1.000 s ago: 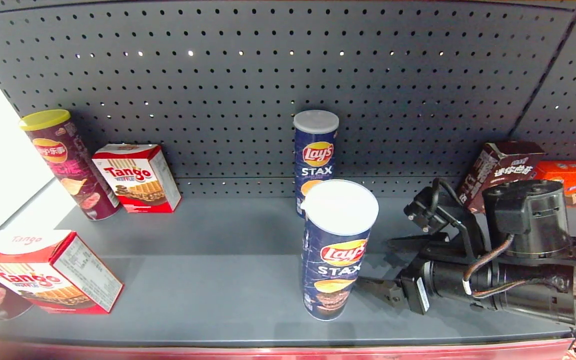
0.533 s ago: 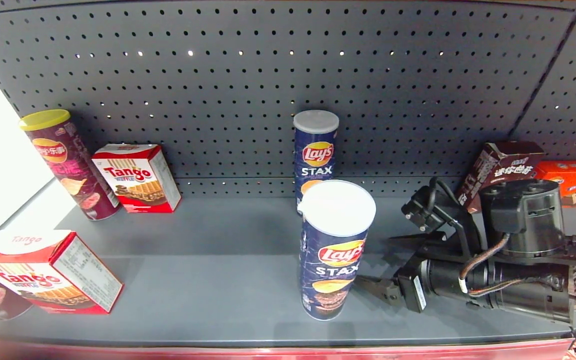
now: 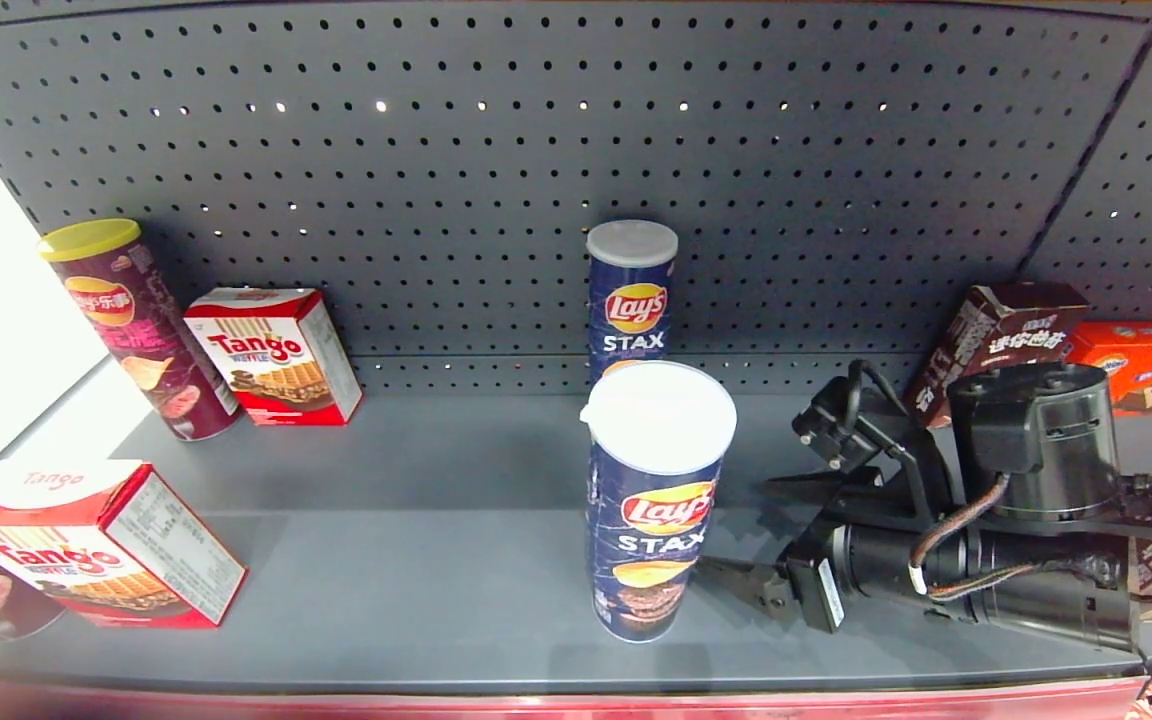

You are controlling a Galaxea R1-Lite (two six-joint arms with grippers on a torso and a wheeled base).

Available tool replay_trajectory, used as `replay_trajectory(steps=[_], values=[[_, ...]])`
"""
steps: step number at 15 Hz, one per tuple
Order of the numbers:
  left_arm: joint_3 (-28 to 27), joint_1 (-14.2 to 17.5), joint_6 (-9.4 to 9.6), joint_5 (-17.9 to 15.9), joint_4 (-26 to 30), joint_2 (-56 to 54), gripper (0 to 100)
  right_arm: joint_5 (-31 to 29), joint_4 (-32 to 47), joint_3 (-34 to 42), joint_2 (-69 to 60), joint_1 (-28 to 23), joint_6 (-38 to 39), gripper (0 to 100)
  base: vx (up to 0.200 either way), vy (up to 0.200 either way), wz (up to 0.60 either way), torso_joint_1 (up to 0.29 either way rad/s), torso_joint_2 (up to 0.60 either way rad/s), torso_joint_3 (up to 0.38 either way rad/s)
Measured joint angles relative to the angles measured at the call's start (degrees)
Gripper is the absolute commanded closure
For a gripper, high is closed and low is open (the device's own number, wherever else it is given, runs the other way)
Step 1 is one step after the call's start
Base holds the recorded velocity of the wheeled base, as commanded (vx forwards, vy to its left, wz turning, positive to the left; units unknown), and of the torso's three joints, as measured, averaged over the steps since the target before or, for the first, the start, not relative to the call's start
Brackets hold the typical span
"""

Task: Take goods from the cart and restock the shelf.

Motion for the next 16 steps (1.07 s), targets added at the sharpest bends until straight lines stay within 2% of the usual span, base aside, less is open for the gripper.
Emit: replay_trajectory(steps=[3,8,11,13,16], values=[[0.0,0.0,-0.02,0.0,0.0,0.0,0,-0.1,-1.5,0.0,-1.5,-3.2,0.0,0,0.0,0.0,0.0,0.0,0.0,0.0],[0.0,0.0,0.0,0.0,0.0,0.0,0,-0.4,-1.8,-2.9,-10.9,-13.4,0.0,0,0.0,0.0,0.0,0.0,0.0,0.0],[0.0,0.0,0.0,0.0,0.0,0.0,0,-1.6,-1.6,-1.8,-20.0,-20.7,0.1,0,0.0,0.0,0.0,0.0,0.0,0.0],[0.0,0.0,-0.02,0.0,0.0,0.0,0,-3.3,-1.5,3.2,-28.4,-24.7,0.1,0,0.0,0.0,0.0,0.0,0.0,0.0],[0.0,0.0,0.0,-0.1,0.0,0.0,0,-6.8,-0.3,15.8,-43.3,-27.2,-0.1,0,0.0,0.0,0.0,0.0,0.0,0.0]])
